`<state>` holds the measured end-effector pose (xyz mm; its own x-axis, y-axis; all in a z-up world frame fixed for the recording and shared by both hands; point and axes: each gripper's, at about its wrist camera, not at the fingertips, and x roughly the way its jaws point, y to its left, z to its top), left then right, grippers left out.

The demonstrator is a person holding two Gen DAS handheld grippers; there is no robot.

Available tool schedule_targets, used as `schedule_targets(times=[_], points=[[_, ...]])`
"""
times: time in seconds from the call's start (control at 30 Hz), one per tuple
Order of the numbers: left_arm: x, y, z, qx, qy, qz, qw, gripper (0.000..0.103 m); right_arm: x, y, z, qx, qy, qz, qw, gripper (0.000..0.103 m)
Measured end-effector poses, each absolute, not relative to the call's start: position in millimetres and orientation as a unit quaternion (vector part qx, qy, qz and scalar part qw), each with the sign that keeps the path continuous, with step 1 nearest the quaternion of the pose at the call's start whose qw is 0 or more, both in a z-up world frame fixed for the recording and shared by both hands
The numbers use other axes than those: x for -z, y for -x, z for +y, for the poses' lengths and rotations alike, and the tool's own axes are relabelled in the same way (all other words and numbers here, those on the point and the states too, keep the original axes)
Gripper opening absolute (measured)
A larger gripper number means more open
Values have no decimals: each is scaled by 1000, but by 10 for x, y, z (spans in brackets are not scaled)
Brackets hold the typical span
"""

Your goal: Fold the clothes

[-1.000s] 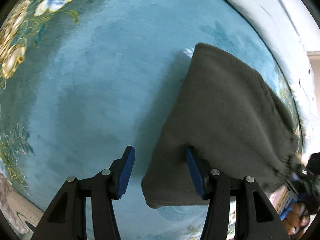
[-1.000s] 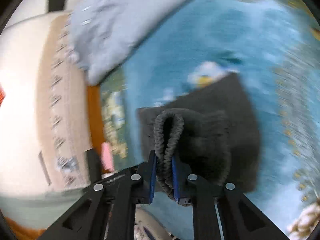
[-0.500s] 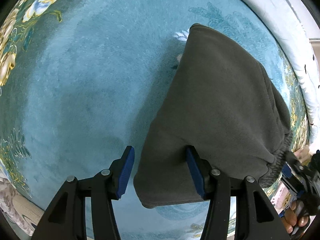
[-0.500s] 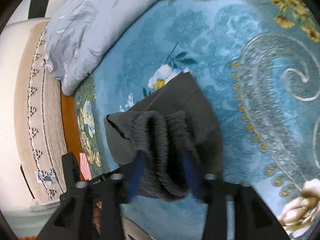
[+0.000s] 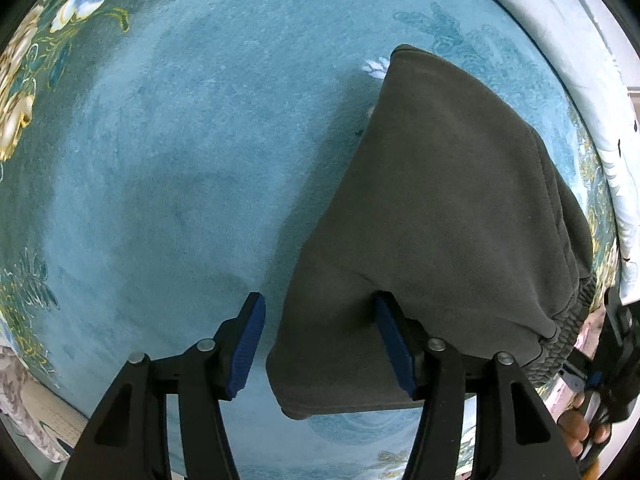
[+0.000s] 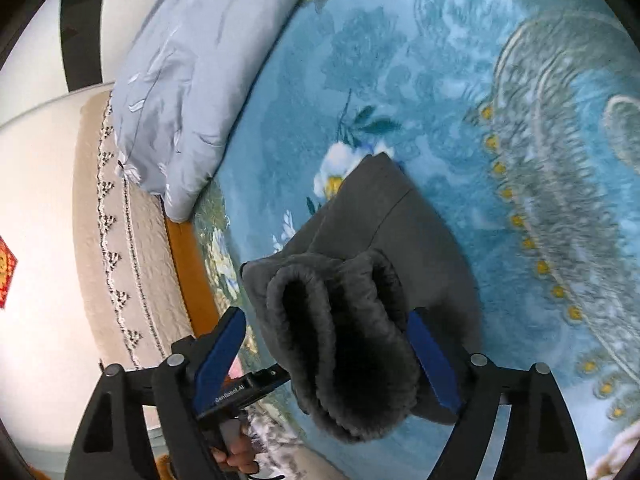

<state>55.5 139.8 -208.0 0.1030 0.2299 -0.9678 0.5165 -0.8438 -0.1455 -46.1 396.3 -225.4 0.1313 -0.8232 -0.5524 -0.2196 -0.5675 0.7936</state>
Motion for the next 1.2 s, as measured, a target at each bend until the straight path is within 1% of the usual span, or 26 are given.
schedule_targets(times=[0.17, 0.27, 0.33, 0.43, 0.5, 0.53, 0.6, 0.67, 0.73, 0.77, 0.9, 1.0, 1.1, 1.17, 1.2], points=[[2117, -528, 1453, 618, -735, 252, 122, 60, 2157, 431, 3877, 550, -700, -333, 310, 88], [2146, -509, 1499, 617, -735, 254, 121, 60, 2258, 421, 3784, 553, -728, -281, 292, 87], [2154, -495, 1523, 617, -735, 255, 123, 60, 2293, 424, 3734, 550, -733, -276, 289, 86], [2160, -473, 1564, 617, -734, 256, 121, 59, 2233, 428, 3618, 559, -732, -262, 288, 81], [2168, -462, 1590, 619, -733, 255, 121, 59, 2165, 429, 3555, 571, -731, -243, 284, 68], [2172, -457, 1604, 619, -732, 257, 121, 59, 2138, 440, 3547, 575, -730, -236, 283, 64], [2177, -450, 1644, 619, -730, 268, 116, 59, 2059, 469, 3582, 582, -722, -235, 290, 48], [2175, -437, 1690, 620, -728, 273, 107, 59, 1979, 444, 3658, 584, -713, -239, 305, 40], [2149, -413, 1788, 626, -727, 265, 95, 59, 1895, 416, 3720, 583, -706, -243, 320, 36], [2136, -402, 1831, 630, -727, 260, 90, 59, 1854, 411, 3748, 581, -703, -248, 327, 32], [2049, -362, 2041, 641, -723, 252, 57, 59, 1702, 436, 3844, 585, -692, -256, 336, 32], [2001, -329, 2186, 648, -719, 248, 40, 60, 1632, 485, 3901, 593, -689, -243, 339, 32], [2012, -284, 2294, 648, -719, 251, 30, 60, 1712, 561, 3969, 598, -695, -238, 321, 31], [2020, -242, 2377, 648, -721, 246, 26, 61, 1805, 613, 4051, 601, -699, -247, 299, 27], [2023, -218, 2420, 648, -722, 242, 24, 61, 1847, 639, 4100, 603, -700, -254, 286, 22]])
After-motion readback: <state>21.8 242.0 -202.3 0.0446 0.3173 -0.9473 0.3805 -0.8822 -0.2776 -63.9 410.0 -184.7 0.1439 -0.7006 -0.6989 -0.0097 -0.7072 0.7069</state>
